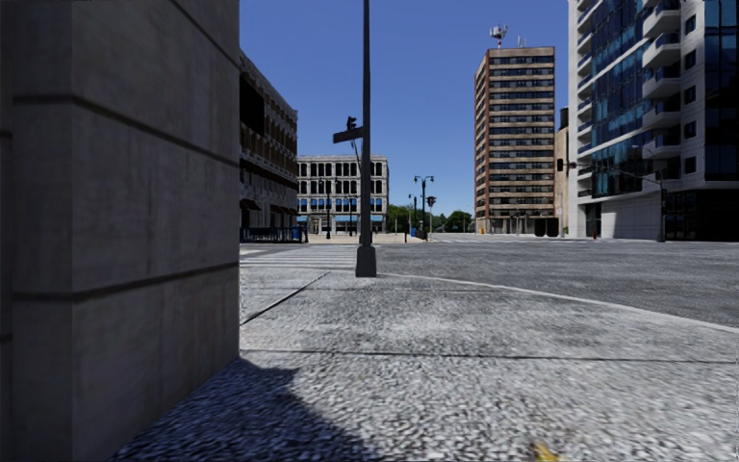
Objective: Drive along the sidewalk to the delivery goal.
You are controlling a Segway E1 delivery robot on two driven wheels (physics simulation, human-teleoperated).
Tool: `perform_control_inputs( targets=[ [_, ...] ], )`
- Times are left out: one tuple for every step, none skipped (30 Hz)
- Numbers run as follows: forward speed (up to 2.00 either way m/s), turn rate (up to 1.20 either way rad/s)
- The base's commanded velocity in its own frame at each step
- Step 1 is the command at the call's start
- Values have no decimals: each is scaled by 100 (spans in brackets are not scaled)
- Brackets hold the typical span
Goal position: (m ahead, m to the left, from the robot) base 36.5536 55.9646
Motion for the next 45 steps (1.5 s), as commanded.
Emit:
perform_control_inputs(
  targets=[
    [200,0],
    [200,0],
    [200,0],
    [200,0],
    [200,0],
    [200,0],
    [200,0],
    [200,0],
    [200,0],
    [200,0],
    [200,0],
    [200,0],
    [200,0],
    [200,0],
    [200,0],
    [200,0],
    [200,0],
    [200,0],
    [200,0],
    [200,0],
    [200,0],
    [200,0],
    [200,7],
    [200,23],
    [200,34],
    [200,34],
    [200,38],
    [200,39],
    [200,39],
    [200,39],
    [200,39],
    [200,39],
    [200,39],
    [200,39],
    [200,39],
    [200,39],
    [200,39],
    [200,39],
    [200,39],
    [200,39],
    [200,39],
    [200,39],
    [200,39],
    [200,39],
    [200,39]
  ],
)
